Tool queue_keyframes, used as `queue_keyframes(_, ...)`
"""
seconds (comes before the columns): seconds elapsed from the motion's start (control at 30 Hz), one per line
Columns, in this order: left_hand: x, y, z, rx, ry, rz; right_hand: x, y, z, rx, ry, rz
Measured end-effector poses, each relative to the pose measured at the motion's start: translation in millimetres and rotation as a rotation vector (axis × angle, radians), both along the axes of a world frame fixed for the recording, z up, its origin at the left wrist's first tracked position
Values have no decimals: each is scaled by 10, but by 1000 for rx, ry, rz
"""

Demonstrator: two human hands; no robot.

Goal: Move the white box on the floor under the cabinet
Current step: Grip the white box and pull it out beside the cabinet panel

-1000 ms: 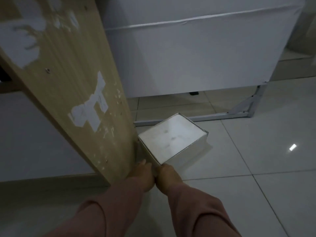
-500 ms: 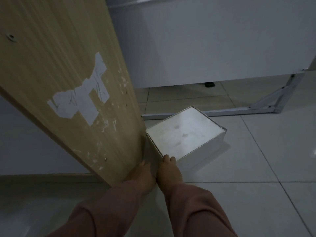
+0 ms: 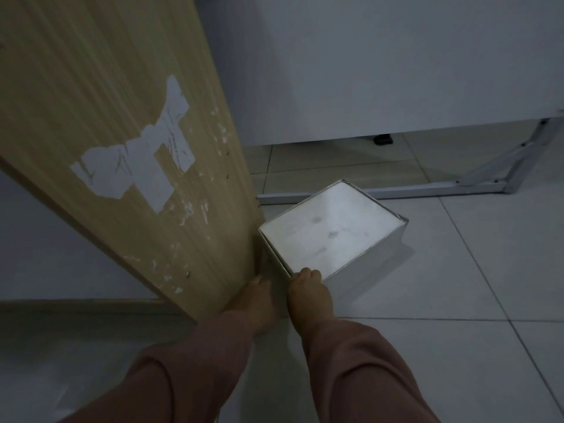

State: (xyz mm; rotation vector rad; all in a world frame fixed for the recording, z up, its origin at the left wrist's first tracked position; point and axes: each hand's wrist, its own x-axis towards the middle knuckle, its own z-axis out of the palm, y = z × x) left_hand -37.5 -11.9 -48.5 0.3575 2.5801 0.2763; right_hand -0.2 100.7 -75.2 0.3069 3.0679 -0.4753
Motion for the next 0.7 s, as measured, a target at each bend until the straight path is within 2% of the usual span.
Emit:
queue_keyframes(0.13, 3, 62, -14, 22, 6, -12, 24, 44, 21, -63, -13, -22)
queue_keyframes(0.23, 45, 51, -38, 62, 20, 55, 121, 100, 26, -103, -23, -50)
queue_keyframes(0.37, 58, 29, -41, 275, -29, 276, 371, 234, 32, -111, -16, -86)
queue_keyframes(0.57, -112, 106, -22, 458, 20, 504, 589, 431, 236, -75, -8, -75)
queue_keyframes(0.7, -240, 162, 17, 682, -91, 650, 687, 459, 365, -107, 35, -101)
